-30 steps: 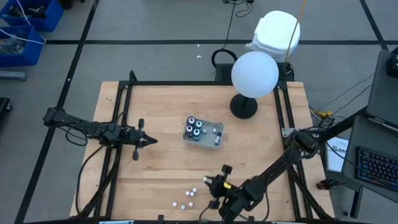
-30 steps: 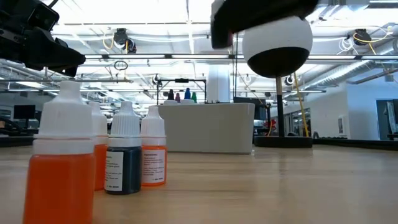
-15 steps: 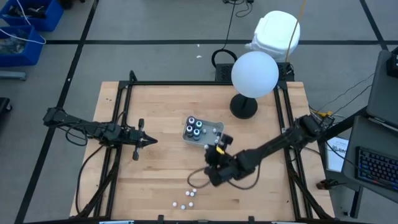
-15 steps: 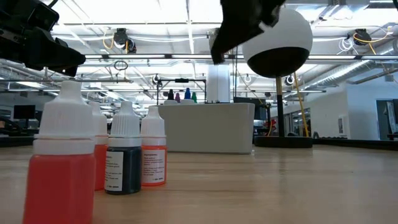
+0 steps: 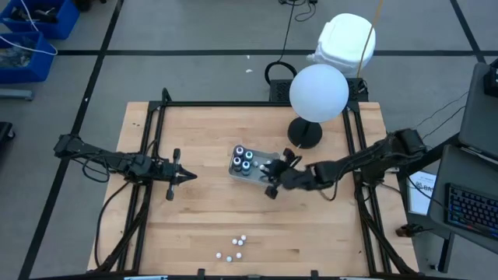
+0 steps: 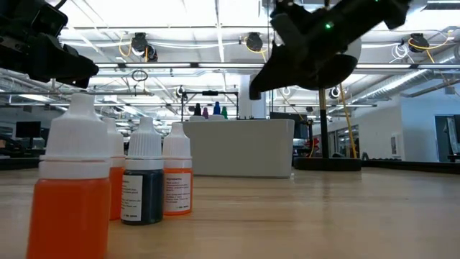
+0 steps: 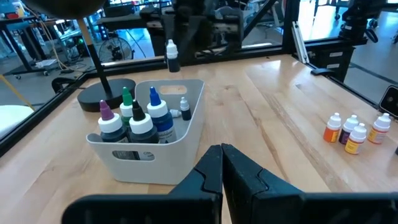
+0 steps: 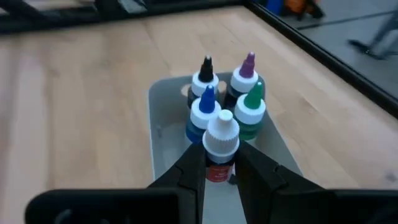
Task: Pick & Place food coloring
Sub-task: Put the small red food coloring bottle into the gray bin
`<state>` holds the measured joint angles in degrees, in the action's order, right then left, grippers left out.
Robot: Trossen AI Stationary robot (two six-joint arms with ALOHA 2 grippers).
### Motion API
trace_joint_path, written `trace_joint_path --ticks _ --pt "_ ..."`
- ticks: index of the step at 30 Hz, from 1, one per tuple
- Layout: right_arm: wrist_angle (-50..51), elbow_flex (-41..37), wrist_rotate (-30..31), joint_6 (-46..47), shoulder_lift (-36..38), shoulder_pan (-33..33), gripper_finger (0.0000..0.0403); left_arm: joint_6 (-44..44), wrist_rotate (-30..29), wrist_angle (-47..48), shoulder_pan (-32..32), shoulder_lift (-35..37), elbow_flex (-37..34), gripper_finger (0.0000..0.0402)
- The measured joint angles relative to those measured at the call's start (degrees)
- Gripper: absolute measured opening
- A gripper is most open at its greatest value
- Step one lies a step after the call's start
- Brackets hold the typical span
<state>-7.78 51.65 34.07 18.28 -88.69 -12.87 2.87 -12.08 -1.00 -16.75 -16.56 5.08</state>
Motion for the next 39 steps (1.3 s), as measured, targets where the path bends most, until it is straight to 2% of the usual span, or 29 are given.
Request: trace_joint_path --ticks 2,6,14,19,24,27,31,34,39 --pt "-3.4 -3.0 -3.4 -1.2 2.2 1.1 0.0059 0.0 0.0 0.0 0.0 0.0 0.0 0.001" --pt "-2.7 -6.3 -8.7 -4.7 8.3 2.3 0.0059 0.0 0.0 0.0 0.0 0.0 0.0 0.001" --pt "-2.4 -14.0 -14.4 -13.2 29.8 1.6 0.0059 1.3 0.0 1.1 0.0 0.0 0.0 0.001" --pt "-10.3 -24.3 -13.9 -15.1 43.5 0.8 0.0059 1.3 0.0 1.3 0.0 0.0 0.0 0.001" --pt "-15.6 -32.0 -7.8 -14.1 52.4 0.9 0.0059 1.3 0.0 1.3 0.0 0.0 0.0 0.001" --pt "-19.6 -34.7 -5.5 -12.8 53.5 1.0 0.0059 1.8 0.0 1.3 0.0 0.0 0.0 0.001" --pt "-24.8 -35.2 -6.0 -12.0 51.1 0.9 0.0059 2.9 0.0 1.3 0.0 0.0 0.0 0.001" --pt "-29.5 -34.6 -7.3 -11.9 46.8 0.9 0.0059 3.6 -0.1 1.2 0.0 0.0 0.0 0.001" --pt "-27.0 -26.8 -7.5 -12.9 35.5 0.9 0.0059 4.6 0.0 0.7 0.0 0.0 0.0 0.001"
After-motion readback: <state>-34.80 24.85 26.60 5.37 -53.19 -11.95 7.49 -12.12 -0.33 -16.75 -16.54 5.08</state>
